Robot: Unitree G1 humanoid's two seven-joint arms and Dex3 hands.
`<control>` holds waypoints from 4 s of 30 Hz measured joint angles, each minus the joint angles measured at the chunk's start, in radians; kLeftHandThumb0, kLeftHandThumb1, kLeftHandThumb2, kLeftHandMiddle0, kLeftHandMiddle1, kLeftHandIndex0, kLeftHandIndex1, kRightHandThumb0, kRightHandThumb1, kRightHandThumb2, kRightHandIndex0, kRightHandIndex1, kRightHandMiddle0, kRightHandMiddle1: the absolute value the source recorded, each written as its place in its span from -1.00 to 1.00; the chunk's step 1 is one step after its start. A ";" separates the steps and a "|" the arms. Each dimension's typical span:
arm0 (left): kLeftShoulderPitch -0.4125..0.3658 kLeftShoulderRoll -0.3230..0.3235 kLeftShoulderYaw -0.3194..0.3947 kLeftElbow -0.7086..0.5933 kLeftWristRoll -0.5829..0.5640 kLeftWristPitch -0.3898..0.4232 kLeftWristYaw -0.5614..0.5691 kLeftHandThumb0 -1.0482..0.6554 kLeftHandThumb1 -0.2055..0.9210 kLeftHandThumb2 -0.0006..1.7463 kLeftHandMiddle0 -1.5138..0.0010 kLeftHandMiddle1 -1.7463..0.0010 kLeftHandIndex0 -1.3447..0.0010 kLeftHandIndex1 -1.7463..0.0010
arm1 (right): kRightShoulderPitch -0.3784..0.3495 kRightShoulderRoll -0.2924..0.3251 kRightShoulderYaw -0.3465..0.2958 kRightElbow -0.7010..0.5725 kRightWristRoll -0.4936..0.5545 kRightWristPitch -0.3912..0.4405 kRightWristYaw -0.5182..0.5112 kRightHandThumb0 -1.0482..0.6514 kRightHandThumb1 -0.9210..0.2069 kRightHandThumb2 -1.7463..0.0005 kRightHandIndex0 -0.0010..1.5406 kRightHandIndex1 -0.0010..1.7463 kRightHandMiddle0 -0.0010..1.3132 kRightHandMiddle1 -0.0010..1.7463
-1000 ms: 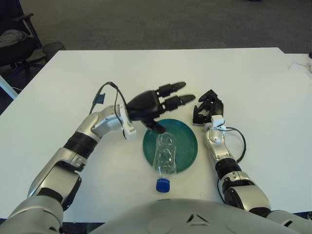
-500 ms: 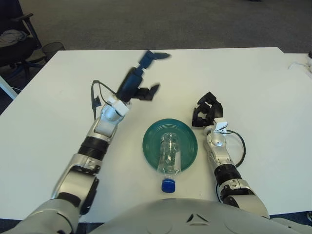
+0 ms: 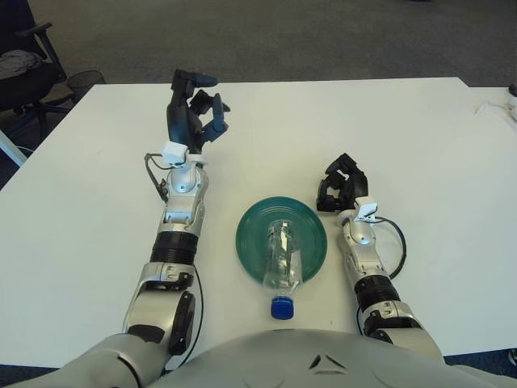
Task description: Put the bottle into the plate.
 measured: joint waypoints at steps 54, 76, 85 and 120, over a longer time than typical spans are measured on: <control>0.153 -0.078 0.000 0.159 0.176 0.234 0.141 -0.37 -0.27 0.66 -0.59 -1.00 -0.04 -1.00 | 0.050 0.004 0.003 -0.100 -0.024 0.101 -0.010 0.23 0.59 -0.84 0.12 0.86 -0.07 1.00; 0.153 -0.034 -0.032 0.385 0.166 -0.052 0.019 -0.34 -0.19 0.60 -0.56 -1.00 0.02 -1.00 | 0.064 0.004 0.004 -0.175 -0.042 0.190 -0.026 0.23 0.59 -0.84 0.13 0.85 -0.07 1.00; 0.071 -0.017 -0.035 0.624 0.157 -0.287 -0.020 -0.38 -0.29 0.68 -0.64 -1.00 -0.05 -1.00 | 0.080 0.000 0.003 -0.198 -0.040 0.208 -0.014 0.23 0.58 -0.84 0.12 0.86 -0.08 1.00; 0.018 -0.016 -0.044 0.722 0.182 -0.389 0.034 -0.37 -0.28 0.67 -0.64 -1.00 -0.04 -1.00 | 0.096 -0.001 0.003 -0.226 -0.037 0.228 -0.002 0.23 0.55 -0.82 0.11 0.86 -0.10 1.00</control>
